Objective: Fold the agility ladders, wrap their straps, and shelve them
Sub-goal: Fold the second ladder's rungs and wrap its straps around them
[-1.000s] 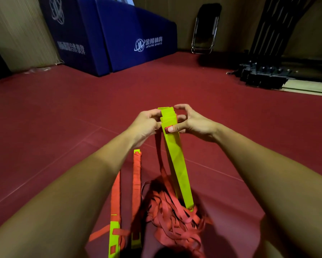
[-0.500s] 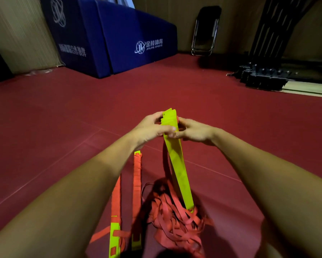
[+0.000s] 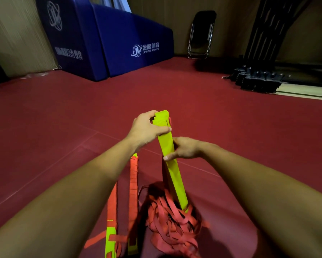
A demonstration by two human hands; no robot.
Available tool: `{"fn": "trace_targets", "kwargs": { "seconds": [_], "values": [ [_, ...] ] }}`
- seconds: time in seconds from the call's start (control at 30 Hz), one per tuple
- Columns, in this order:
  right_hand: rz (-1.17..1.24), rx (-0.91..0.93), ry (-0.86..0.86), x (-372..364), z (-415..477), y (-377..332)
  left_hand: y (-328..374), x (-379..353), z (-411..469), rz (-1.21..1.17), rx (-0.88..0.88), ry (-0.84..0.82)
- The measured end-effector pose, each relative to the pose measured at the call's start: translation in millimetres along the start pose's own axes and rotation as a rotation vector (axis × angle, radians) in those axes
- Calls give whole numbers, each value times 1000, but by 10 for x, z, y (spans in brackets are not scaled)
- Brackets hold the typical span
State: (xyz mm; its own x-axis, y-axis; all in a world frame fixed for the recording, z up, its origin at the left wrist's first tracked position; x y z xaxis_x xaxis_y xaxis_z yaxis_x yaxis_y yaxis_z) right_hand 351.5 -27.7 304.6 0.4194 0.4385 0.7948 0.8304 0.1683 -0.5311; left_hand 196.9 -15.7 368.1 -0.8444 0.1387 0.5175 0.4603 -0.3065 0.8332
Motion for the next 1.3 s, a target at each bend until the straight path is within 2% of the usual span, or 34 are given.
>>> {"fn": "trace_targets", "kwargs": {
  "seconds": [0.17,0.3,0.37,0.43,0.53,0.6,0.73,0.8,0.87,0.93,1.07,1.13,1.23,1.3],
  "values": [
    [62,35,171,1,17,41,153,79,120,-105,-59,84],
    [202,92,327,115,38,-22,217,153,137,-356,-82,76],
    [206,116,375,192,27,-56,109,152,130,-385,-3,68],
    [203,135,395,250,51,-93,-55,102,109,-339,122,-21],
    [258,208,369,294,103,-198,-197,37,67,-389,182,-184],
    [286,232,345,290,129,-241,-184,47,62,-430,157,-182],
    [280,211,389,327,164,-294,-112,83,85,-525,148,-88],
    [328,166,299,283,219,-224,-80,150,125,-577,122,-28],
    [351,121,134,160,237,-144,-50,255,156,-644,102,19],
    [354,75,75,61,235,-82,-72,343,160,-721,110,49],
    [256,72,149,101,226,-137,-135,445,159,-846,164,185],
    [132,56,222,149,212,-183,-161,439,158,-798,218,220],
    [23,21,365,190,180,-322,-255,239,102,-532,360,37],
    [-35,-17,445,204,165,-422,-317,121,79,-490,393,9]
  ]
}}
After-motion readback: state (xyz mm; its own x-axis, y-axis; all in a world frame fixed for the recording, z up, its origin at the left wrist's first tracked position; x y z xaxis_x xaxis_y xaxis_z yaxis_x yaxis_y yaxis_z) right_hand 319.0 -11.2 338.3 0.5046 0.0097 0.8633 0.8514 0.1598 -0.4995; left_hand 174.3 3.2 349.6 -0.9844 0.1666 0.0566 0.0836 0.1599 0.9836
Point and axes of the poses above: each hand's wrist, its own z-axis towards the middle knuckle, its own x-axis out of the back of the hand, y = z × x, the point moved 3 cm from there along z, towards the middle knuckle, and after that the axes turned 4 degrees about -y, right-handed, at the moved point
